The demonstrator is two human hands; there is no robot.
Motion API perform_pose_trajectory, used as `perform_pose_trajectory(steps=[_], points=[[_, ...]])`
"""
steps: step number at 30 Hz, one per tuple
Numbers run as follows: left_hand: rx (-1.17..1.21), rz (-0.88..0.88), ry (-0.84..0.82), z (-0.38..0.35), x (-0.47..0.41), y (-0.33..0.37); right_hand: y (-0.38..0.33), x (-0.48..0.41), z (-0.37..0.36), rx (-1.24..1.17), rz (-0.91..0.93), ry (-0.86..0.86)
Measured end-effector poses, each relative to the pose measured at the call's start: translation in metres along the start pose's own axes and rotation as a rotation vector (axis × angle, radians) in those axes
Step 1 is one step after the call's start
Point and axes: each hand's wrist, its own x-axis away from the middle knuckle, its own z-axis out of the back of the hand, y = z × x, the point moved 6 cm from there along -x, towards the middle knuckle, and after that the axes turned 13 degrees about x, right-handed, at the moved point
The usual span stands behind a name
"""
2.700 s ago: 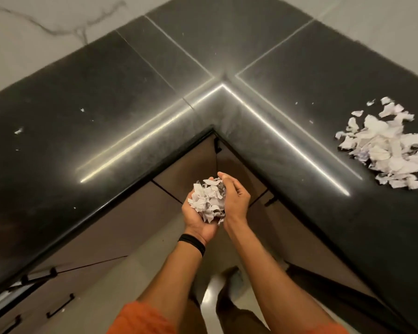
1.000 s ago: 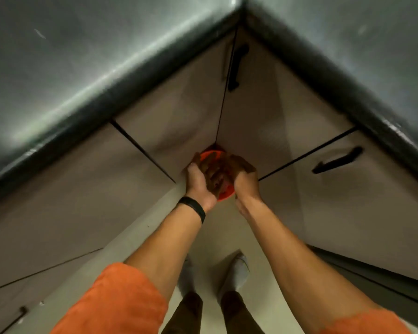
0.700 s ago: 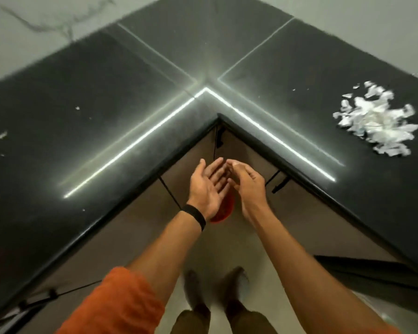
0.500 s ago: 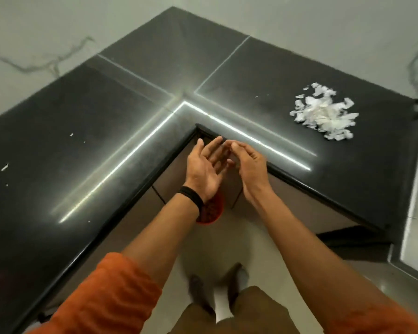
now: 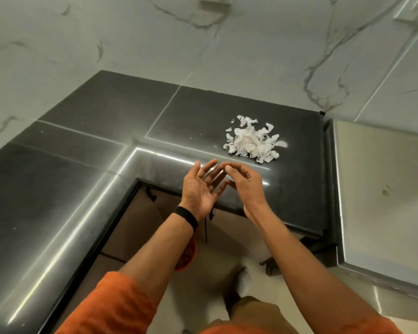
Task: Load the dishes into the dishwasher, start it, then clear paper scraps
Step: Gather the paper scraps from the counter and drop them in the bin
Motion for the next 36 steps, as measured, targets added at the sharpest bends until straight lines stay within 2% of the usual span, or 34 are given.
perform_pose_trajectory(steps=[3,7,13,16,20,23,30,33,36], points=[[-0.019,-0.003,0.005,-0.032,-0.034,-0.011,0.005,-0.04,0.028,0.044,0.037,-0.005],[-0.004,0.004,0.054,-0.053,-0.075,-0.028,0.015,-0.092,0.069,0.256,0.09,0.052],[0.011,0.021,0.085,-0.071,-0.131,-0.051,0.033,-0.157,0.136,0.665,0.021,0.218],[0.021,0.019,0.095,-0.072,-0.146,-0.054,0.047,-0.176,0.141,0.783,-0.001,0.194],[0.008,0.019,0.094,-0.075,-0.161,-0.054,0.056,-0.184,0.131,0.76,-0.049,0.131],[0.03,0.009,0.11,-0.073,-0.173,-0.05,0.052,-0.184,0.134,0.704,-0.071,0.189],[0.073,-0.005,0.118,-0.071,-0.196,-0.043,0.034,-0.164,0.137,0.264,-0.145,0.392],[0.075,0.064,0.082,-0.078,-0.204,-0.043,0.026,-0.159,0.099,0.111,-0.178,0.316],[0.197,0.142,0.042,-0.081,-0.213,-0.042,0.023,-0.159,0.062,0.137,-0.17,0.231]])
